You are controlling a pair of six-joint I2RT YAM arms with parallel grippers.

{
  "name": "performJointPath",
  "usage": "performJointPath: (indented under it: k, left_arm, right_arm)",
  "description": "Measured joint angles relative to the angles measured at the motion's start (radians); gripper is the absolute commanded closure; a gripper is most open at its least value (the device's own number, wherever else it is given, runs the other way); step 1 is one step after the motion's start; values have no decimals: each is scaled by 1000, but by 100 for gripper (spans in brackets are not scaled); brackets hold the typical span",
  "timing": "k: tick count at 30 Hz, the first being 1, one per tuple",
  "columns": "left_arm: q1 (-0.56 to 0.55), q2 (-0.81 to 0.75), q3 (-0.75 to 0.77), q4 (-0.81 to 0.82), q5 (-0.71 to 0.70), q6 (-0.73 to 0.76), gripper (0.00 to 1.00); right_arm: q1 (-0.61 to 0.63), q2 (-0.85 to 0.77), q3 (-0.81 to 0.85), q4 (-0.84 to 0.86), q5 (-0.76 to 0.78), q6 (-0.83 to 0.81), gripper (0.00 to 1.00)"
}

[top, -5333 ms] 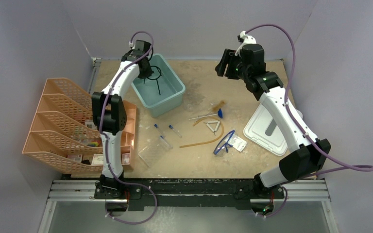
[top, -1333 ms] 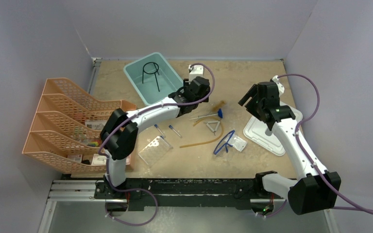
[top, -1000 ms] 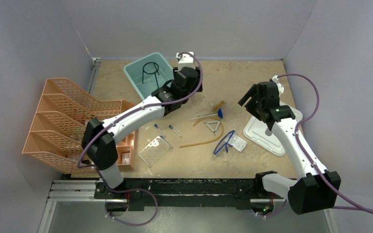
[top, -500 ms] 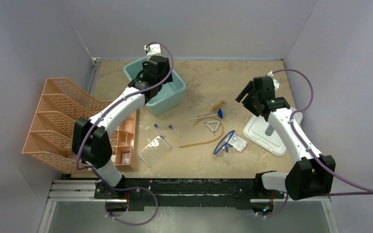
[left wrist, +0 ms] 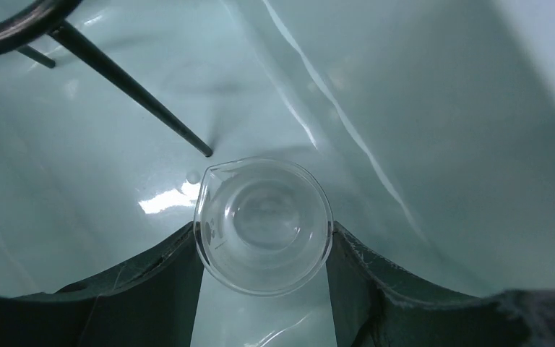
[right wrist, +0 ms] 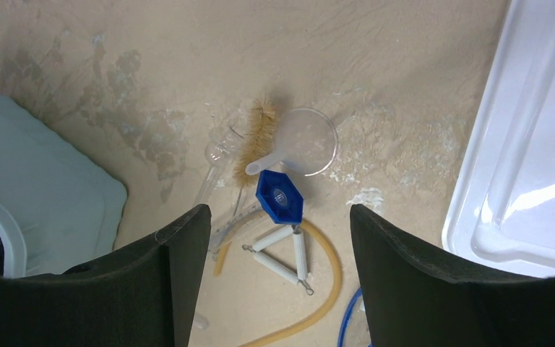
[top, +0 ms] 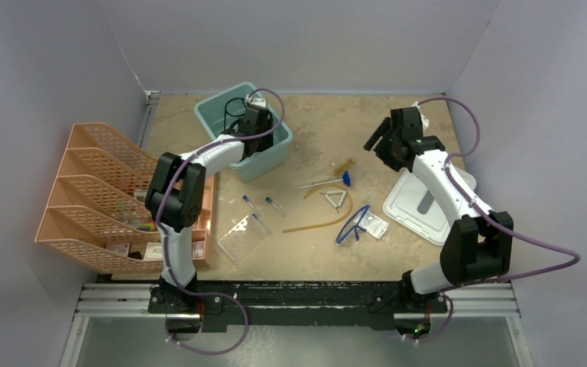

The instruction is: Organize the chemistry lab equipment

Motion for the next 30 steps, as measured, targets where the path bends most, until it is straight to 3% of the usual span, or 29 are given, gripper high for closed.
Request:
performJointPath:
  k: [7,12,18,24,30]
  left_arm:
    - [-1,35,13,66,7,21,59]
    - [-1,58,13,101,6,18,37]
    - [-1,51,13,98,-6,-8,23]
    - [-1,-27,40,35,-13,-50,18]
    - [-1,-172,71,-10,-14,-93,21]
  right_arm:
    - [0,23,24,0,-4,-16,28]
    - [0,23,25,-1,-4,-29,28]
    - [0,22,26,-1,-3,-42,28]
    - [0,7,26,-1,-4,-56,27]
    - [0,-32,26,-3,-3,-79,27]
